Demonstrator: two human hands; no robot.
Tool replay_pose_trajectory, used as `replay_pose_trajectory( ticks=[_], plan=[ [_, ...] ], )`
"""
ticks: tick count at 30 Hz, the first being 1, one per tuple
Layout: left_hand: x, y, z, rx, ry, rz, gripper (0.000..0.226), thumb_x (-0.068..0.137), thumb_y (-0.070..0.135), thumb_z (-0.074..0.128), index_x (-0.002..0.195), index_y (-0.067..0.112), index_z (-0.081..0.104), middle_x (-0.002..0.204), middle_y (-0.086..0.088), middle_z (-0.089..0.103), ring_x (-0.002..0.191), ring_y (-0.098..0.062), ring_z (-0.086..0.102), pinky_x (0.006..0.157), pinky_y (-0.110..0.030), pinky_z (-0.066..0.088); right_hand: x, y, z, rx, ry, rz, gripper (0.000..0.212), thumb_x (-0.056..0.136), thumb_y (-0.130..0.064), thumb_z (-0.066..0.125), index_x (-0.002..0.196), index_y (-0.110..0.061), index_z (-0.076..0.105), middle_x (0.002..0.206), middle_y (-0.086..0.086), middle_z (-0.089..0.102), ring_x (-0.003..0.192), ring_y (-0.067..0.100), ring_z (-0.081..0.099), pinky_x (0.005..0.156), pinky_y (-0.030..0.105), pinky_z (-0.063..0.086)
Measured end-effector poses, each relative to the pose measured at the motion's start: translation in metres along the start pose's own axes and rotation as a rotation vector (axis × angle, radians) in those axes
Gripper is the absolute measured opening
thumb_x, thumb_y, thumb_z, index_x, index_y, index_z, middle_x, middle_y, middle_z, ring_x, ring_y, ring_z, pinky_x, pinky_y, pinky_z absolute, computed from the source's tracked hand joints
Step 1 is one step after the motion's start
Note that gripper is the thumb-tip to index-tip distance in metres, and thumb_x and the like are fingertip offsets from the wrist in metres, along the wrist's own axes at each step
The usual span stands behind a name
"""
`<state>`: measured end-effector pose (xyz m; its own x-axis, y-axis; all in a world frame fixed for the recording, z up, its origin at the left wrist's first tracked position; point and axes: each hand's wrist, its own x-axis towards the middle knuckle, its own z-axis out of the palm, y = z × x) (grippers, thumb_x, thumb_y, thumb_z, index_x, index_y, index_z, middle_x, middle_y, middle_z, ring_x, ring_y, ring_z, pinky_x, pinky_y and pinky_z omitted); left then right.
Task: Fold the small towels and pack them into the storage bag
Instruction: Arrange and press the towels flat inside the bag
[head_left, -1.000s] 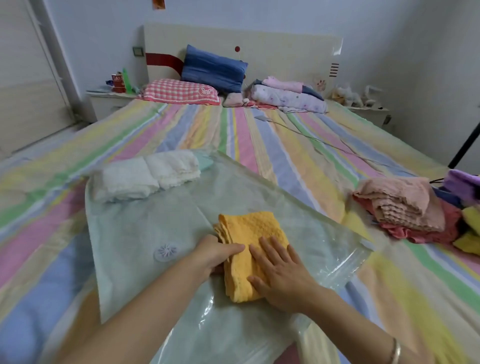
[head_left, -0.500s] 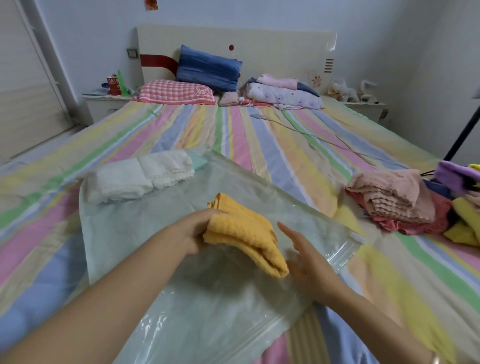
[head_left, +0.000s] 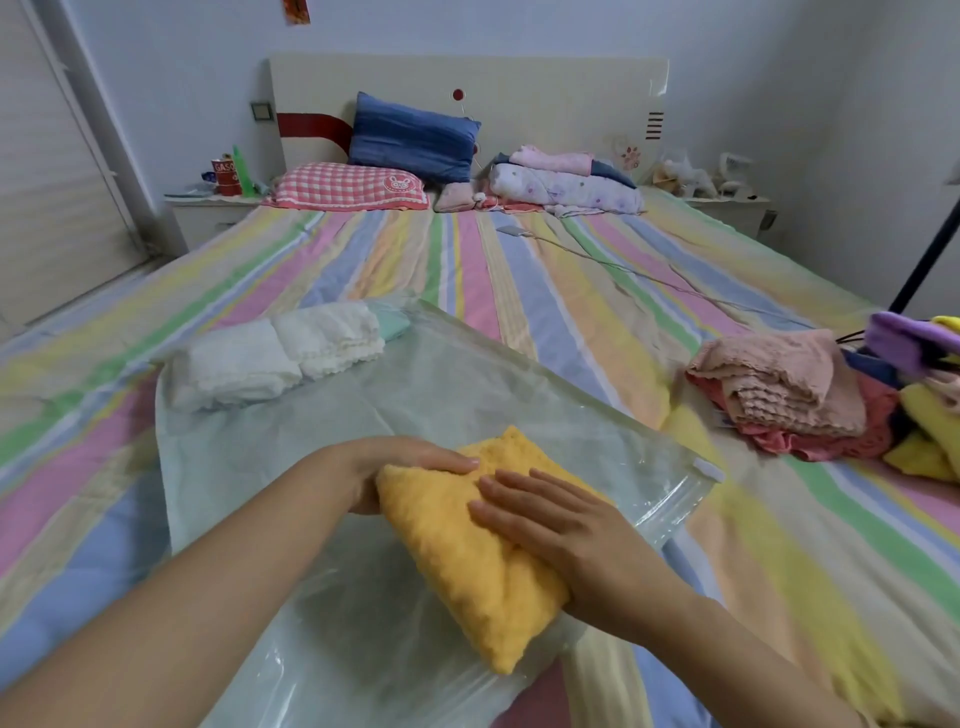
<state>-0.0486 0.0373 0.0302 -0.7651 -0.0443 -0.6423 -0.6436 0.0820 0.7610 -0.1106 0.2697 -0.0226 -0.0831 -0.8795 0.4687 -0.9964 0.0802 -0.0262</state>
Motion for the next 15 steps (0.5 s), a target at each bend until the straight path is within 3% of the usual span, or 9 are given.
replay_pose_trajectory(
  ticks=[1, 4, 6, 9, 11, 13, 15],
  plan=[
    [0.001, -0.003, -0.003, 0.037, 0.015, -0.01, 0.045, 0.085, 0.036, 0.07, 0.119, 0.006, 0.063, 0.106, -0.007, 0.073, 0.101, -0.02, 0.069, 0.089, -0.034, 0.053, -0.002, 0.0, 0.004, -0.045, -0.055, -0.017, 0.069, 0.083, -0.021, 0.064, 0.146, -0.027, 0.038, 0.152, -0.005, 0.038, 0.143, 0.015, 0.03, 0.115, 0.038, 0.031],
    [0.007, -0.012, -0.002, 0.209, 0.208, 0.013, 0.031, 0.087, 0.029, 0.069, 0.111, 0.011, 0.062, 0.083, 0.002, 0.067, 0.067, -0.009, 0.063, 0.057, -0.022, 0.051, -0.01, -0.002, 0.017, -0.136, -0.148, -0.042, 0.059, 0.084, -0.025, 0.04, 0.142, -0.024, 0.045, 0.147, 0.002, 0.046, 0.139, 0.026, 0.037, 0.111, 0.043, 0.035],
    [0.01, -0.016, 0.002, 0.222, 0.348, 0.043, 0.024, 0.092, 0.019, 0.063, 0.114, 0.009, 0.059, 0.092, -0.003, 0.069, 0.069, -0.009, 0.063, 0.051, -0.02, 0.053, -0.014, -0.006, 0.025, -0.171, -0.231, -0.036, 0.058, 0.08, -0.03, 0.048, 0.137, -0.021, 0.052, 0.14, 0.004, 0.054, 0.134, 0.028, 0.045, 0.104, 0.045, 0.043],
    [0.012, -0.018, 0.006, 0.269, 0.422, 0.099, 0.024, 0.095, 0.017, 0.056, 0.117, 0.01, 0.059, 0.11, -0.008, 0.07, 0.075, -0.009, 0.065, 0.05, -0.017, 0.051, -0.004, -0.012, 0.026, -0.117, -0.377, 0.033, 0.073, 0.058, -0.029, 0.072, 0.128, -0.018, 0.057, 0.128, 0.005, 0.061, 0.122, 0.029, 0.056, 0.1, 0.042, 0.048],
    [0.008, -0.017, 0.01, 0.329, 0.441, 0.12, 0.021, 0.095, 0.018, 0.055, 0.113, 0.011, 0.062, 0.108, -0.005, 0.071, 0.075, -0.009, 0.065, 0.049, -0.016, 0.048, 0.014, -0.014, 0.018, -0.065, -0.427, 0.098, 0.059, 0.061, -0.026, 0.071, 0.118, -0.018, 0.056, 0.108, 0.001, 0.065, 0.102, 0.027, 0.062, 0.084, 0.034, 0.051],
    [0.006, -0.018, 0.013, 0.408, 0.456, 0.137, 0.018, 0.093, 0.02, 0.056, 0.107, 0.014, 0.066, 0.103, -0.001, 0.072, 0.079, -0.011, 0.064, 0.062, -0.021, 0.049, 0.033, -0.011, 0.013, -0.01, -0.432, 0.148, 0.045, 0.069, -0.029, 0.069, 0.11, -0.019, 0.054, 0.098, 0.001, 0.064, 0.091, 0.026, 0.06, 0.073, 0.035, 0.046],
    [0.007, -0.021, 0.015, 0.456, 0.485, 0.167, 0.016, 0.091, 0.021, 0.059, 0.103, 0.016, 0.069, 0.102, -0.001, 0.07, 0.091, -0.015, 0.064, 0.079, -0.027, 0.049, 0.048, -0.008, 0.011, -0.04, -0.422, 0.126, 0.04, 0.071, -0.043, 0.071, 0.103, -0.022, 0.061, 0.111, 0.003, 0.061, 0.107, 0.028, 0.054, 0.087, 0.037, 0.043]
  ],
)
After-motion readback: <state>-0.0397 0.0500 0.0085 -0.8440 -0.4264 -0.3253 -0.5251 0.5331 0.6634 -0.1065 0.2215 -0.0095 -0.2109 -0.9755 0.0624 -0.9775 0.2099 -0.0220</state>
